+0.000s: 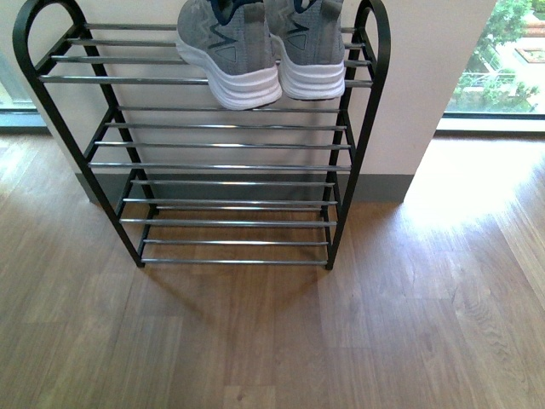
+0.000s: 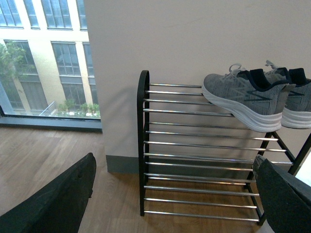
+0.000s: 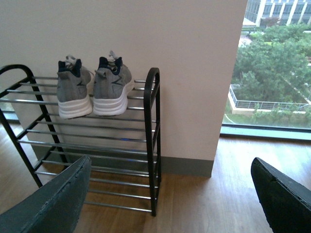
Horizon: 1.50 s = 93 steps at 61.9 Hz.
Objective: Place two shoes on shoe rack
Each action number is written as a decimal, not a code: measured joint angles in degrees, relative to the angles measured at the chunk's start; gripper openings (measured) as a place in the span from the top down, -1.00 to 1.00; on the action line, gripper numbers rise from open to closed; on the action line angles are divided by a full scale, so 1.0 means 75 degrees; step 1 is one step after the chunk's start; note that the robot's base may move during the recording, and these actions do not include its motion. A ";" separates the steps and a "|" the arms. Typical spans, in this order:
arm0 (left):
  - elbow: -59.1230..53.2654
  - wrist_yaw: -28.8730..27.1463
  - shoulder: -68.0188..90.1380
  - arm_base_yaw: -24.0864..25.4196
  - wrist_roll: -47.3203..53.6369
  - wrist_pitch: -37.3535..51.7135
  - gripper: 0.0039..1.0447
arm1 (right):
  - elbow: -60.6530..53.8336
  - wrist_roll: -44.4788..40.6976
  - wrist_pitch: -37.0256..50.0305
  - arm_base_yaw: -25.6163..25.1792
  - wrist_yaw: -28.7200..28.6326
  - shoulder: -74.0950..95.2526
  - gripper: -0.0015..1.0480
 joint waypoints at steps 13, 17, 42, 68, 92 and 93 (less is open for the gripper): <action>0.0000 0.0006 -0.0003 0.0003 0.0003 0.0000 -0.83 | 0.0000 0.0000 0.0000 0.0000 0.0023 0.0000 -0.82; 0.0000 0.0006 -0.0003 0.0003 0.0003 0.0000 -0.83 | 0.0000 0.0000 0.0000 0.0003 0.0026 0.0003 -0.82; 0.0000 0.0003 -0.0003 0.0003 0.0003 0.0000 -0.83 | 0.0000 0.0000 -0.0015 0.0006 0.0012 0.0000 -0.82; 0.0000 0.0003 -0.0003 0.0003 0.0003 -0.0003 -0.83 | 0.0000 0.0000 -0.0015 0.0006 -0.0003 -0.0003 -0.82; 0.0000 -0.0017 -0.0003 0.0003 0.0003 0.0000 -0.83 | 0.0000 0.0000 -0.0015 0.0003 -0.0026 -0.0009 -0.82; 0.0000 -0.0020 -0.0003 0.0003 0.0003 -0.0003 -0.83 | 0.0000 0.0000 -0.0015 0.0003 -0.0029 -0.0012 -0.82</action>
